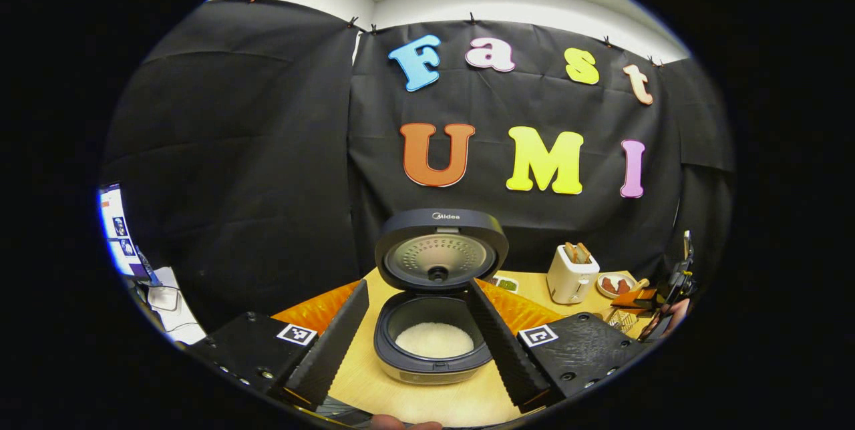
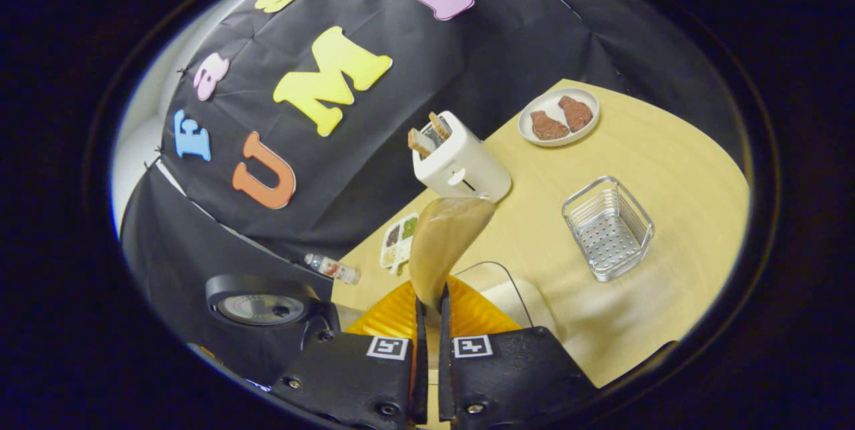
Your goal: Close the left gripper, press the button to open the rice cooker; take a wooden spoon from the chopstick holder with the right hand, scoop a spoonful of rice and pour it into the rice cooker, then put the wooden spoon back into the chopstick holder.
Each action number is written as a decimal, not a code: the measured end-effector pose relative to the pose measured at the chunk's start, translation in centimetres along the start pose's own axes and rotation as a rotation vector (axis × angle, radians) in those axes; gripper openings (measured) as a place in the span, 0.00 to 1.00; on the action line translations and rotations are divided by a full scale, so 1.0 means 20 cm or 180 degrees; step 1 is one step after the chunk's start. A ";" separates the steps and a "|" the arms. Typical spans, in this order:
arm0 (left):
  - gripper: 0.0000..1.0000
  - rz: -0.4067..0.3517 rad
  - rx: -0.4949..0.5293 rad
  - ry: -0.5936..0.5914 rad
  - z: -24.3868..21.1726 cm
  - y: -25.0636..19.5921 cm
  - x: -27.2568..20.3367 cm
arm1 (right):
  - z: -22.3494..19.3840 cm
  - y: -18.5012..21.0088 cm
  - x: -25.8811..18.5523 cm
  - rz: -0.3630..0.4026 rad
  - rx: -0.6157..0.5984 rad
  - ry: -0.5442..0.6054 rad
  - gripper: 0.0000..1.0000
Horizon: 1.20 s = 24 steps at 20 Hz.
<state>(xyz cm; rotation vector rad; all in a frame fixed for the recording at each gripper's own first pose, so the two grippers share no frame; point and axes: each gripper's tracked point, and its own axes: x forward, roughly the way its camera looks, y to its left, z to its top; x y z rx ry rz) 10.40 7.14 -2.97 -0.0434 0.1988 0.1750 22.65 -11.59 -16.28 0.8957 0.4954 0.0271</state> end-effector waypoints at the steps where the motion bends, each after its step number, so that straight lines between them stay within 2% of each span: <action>1: 0.95 -0.0030 -0.0003 -0.0012 0.00 0.00 0.00 | 0.03 0.04 -0.02 0.0052 0.0017 -0.0030 0.11; 4: 0.95 -0.0058 0.0025 -0.0081 0.00 0.03 0.00 | 0.06 0.23 -0.05 0.0231 0.0028 -0.0008 0.11; 7: 0.94 -0.0038 -0.0002 -0.0084 0.00 0.11 -0.01 | 0.00 0.48 -0.04 0.0474 0.0048 0.0134 0.11; 13: 0.94 -0.0021 0.0006 -0.0136 0.00 0.25 -0.09 | -0.32 1.03 0.09 0.0907 -0.0028 0.0565 0.11; 16: 0.95 -0.0020 0.0102 -0.0200 0.02 0.32 -0.12 | -0.51 1.18 0.19 0.0927 -0.0244 0.0744 0.11; 19: 0.94 0.0023 0.0105 -0.0206 -0.01 0.41 -0.16 | -0.67 1.29 0.22 0.0909 -0.0554 0.0775 0.11; 24: 0.95 0.0078 -0.0002 -0.0186 -0.06 0.53 -0.19 | -0.84 1.30 0.28 0.0663 -0.1132 0.0654 0.11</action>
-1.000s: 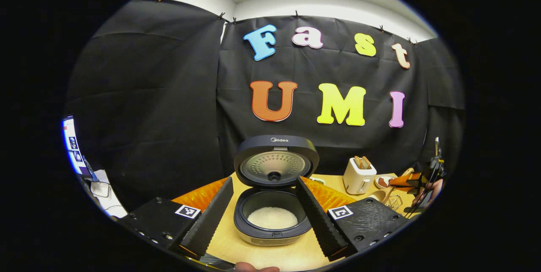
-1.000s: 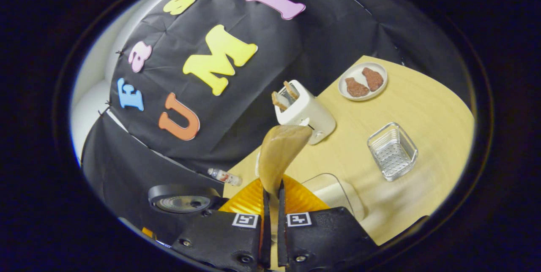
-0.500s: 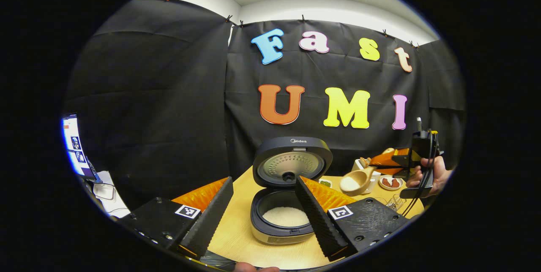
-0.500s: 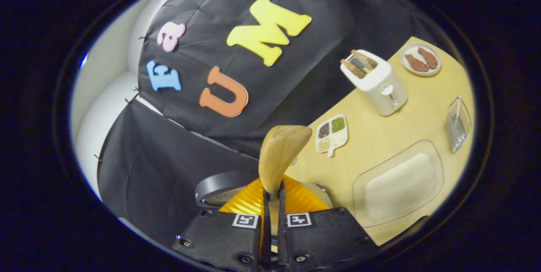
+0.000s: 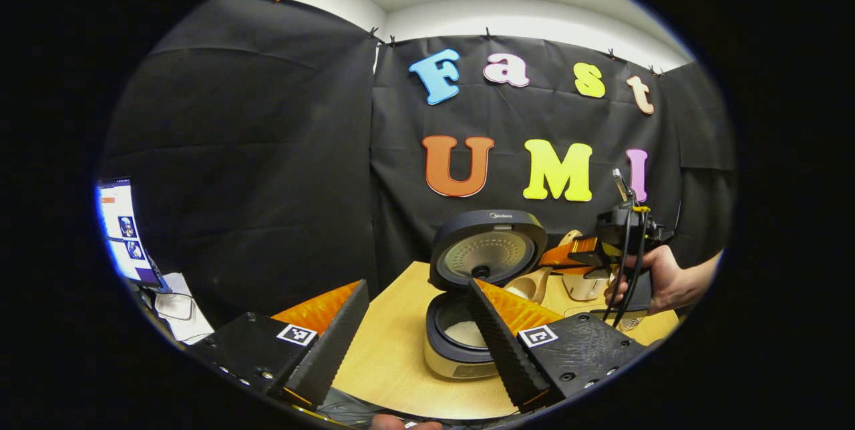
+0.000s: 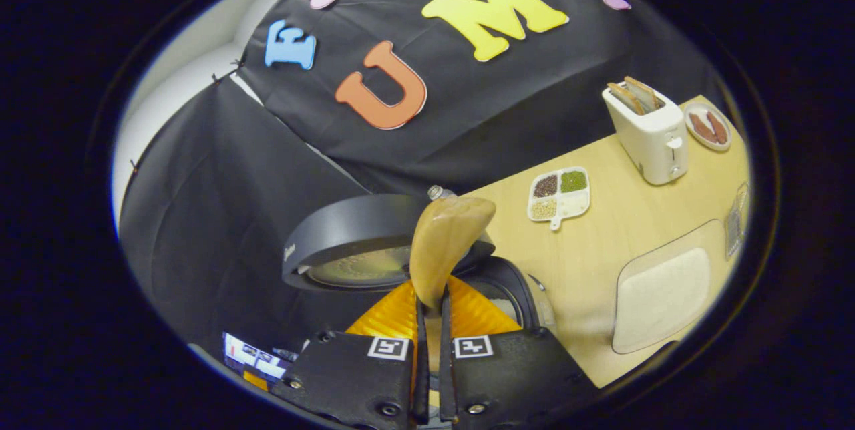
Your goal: Close the left gripper, press the button to open the rice cooker; take a wooden spoon from the chopstick holder with the right hand, scoop a spoonful of rice and pour it into the rice cooker, then put the wooden spoon back into the chopstick holder.
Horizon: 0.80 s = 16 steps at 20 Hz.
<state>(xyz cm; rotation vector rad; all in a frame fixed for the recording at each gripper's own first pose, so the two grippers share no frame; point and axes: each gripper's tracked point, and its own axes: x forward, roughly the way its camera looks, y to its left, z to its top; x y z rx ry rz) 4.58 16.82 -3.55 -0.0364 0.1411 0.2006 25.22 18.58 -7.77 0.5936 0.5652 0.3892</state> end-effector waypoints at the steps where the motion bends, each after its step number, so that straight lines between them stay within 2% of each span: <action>1: 0.95 0.0001 -0.0012 -0.0023 0.00 0.02 -0.01 | -0.02 0.00 0.02 -0.0100 -0.0173 -0.0028 0.11; 3: 0.94 -0.0029 -0.0035 -0.0012 -0.02 0.05 -0.01 | -0.05 -0.03 0.05 -0.0280 -0.0475 -0.0056 0.11; 8: 0.94 -0.0143 -0.0011 0.0004 -0.07 0.07 -0.01 | -0.04 -0.01 0.06 -0.0515 -0.1124 -0.0211 0.12; 16: 0.95 -0.0223 -0.0242 0.0076 -0.10 0.07 0.01 | -0.09 0.17 0.04 -0.0582 -0.2305 -0.0516 0.11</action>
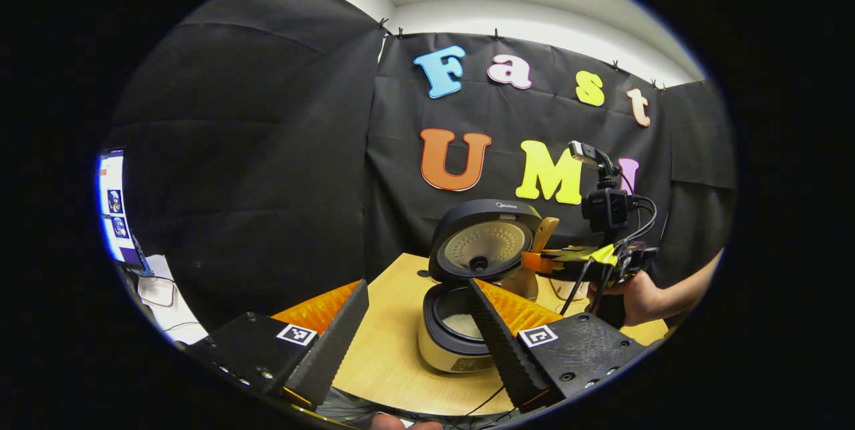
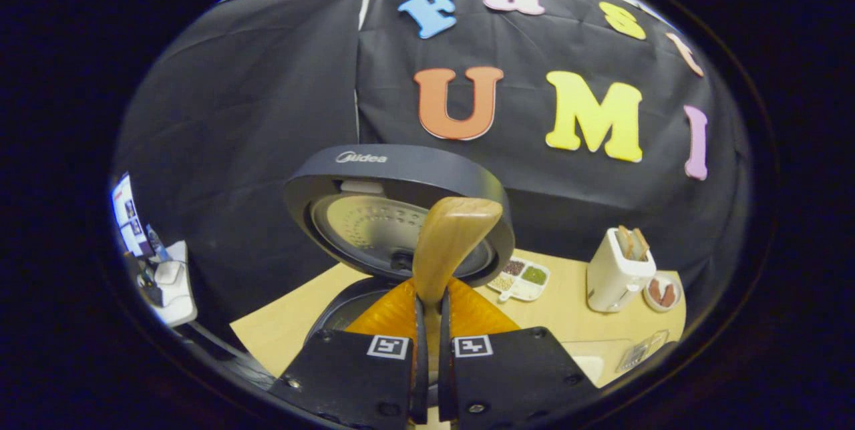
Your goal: Close the left gripper, press the button to open the rice cooker; take a wooden spoon from the chopstick holder with the right hand, scoop a spoonful of rice and pour it into the rice cooker, then put the wooden spoon back into the chopstick holder.
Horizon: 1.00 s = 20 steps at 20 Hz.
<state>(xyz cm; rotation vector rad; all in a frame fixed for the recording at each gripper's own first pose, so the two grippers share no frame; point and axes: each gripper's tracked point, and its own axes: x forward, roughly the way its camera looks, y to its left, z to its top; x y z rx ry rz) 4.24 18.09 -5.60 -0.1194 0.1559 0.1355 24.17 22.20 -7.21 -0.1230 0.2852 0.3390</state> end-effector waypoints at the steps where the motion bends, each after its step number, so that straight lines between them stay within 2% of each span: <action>1: 0.95 -0.0004 -0.0023 0.0015 0.00 -0.01 0.00 | 0.01 0.01 0.00 -0.0020 -0.0140 -0.0063 0.11; 7: 0.95 -0.0054 -0.0030 0.0042 0.01 -0.02 -0.03 | 0.07 0.08 -0.06 -0.0069 -0.0675 -0.0386 0.11; 12: 0.95 -0.0114 -0.0072 0.0033 0.01 -0.05 -0.01 | 0.13 0.05 -0.12 -0.0169 -0.0706 -0.0552 0.11; 16: 0.95 -0.0095 -0.0088 -0.0013 0.03 -0.05 -0.02 | 0.15 0.01 -0.16 -0.0181 -0.0418 -0.0521 0.11; 20: 0.95 -0.0069 -0.0091 0.0016 0.03 -0.09 -0.02 | 0.21 -0.02 -0.26 -0.0049 -0.0008 -0.0565 0.11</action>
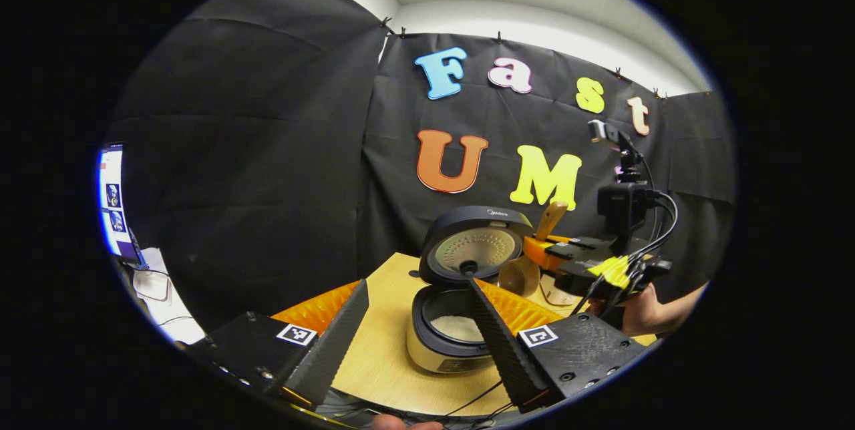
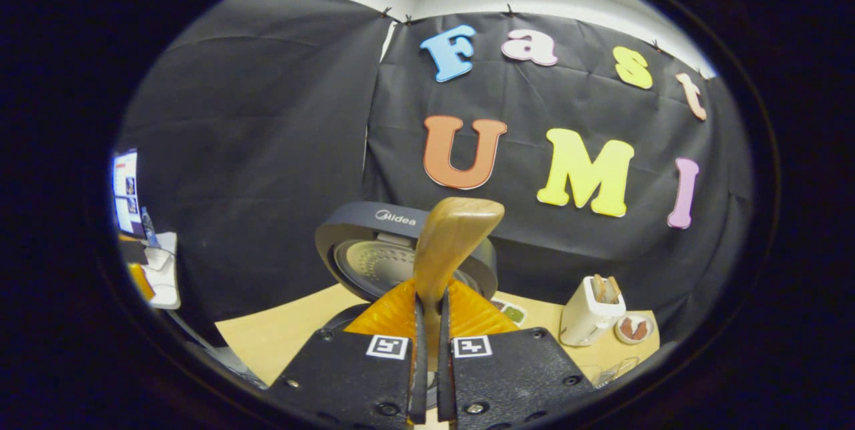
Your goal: Close the left gripper, press the button to open the rice cooker; take a wooden spoon from the chopstick holder with the right hand, scoop a spoonful of rice and pour it into the rice cooker, then put the wooden spoon back into the chopstick holder.
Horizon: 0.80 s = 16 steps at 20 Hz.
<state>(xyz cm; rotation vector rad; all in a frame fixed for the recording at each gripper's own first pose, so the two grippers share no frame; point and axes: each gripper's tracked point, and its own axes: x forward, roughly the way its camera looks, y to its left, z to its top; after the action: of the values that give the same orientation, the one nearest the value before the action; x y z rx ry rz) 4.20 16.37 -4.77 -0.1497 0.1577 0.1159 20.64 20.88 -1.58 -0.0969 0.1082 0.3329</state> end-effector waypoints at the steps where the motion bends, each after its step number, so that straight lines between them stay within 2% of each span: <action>1: 0.95 -0.0003 -0.0003 0.0009 0.00 -0.02 0.00 | 0.03 -0.02 -0.02 0.0034 0.0129 -0.0021 0.11; 6: 0.95 0.0072 0.0057 0.0023 0.05 -0.16 0.01 | 0.12 -0.17 -0.18 0.0258 0.0849 -0.0055 0.11; 10: 0.94 0.0039 0.0074 0.0049 0.05 -0.38 0.07 | 0.18 -0.45 -0.30 0.0288 0.1333 -0.0106 0.11; 12: 0.95 -0.0018 0.0123 0.0081 0.04 -0.51 0.09 | 0.18 -0.65 -0.35 0.0194 0.1555 -0.0153 0.11; 16: 0.95 -0.0169 0.0221 0.0041 0.07 -0.78 0.19 | 0.08 -1.14 -0.47 -0.0231 0.1565 -0.0185 0.11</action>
<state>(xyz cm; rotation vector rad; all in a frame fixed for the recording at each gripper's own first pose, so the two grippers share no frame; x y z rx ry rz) 10.17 1.68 -1.88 -0.0853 0.1704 0.0566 19.46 -3.44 2.96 0.3947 0.1259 0.2289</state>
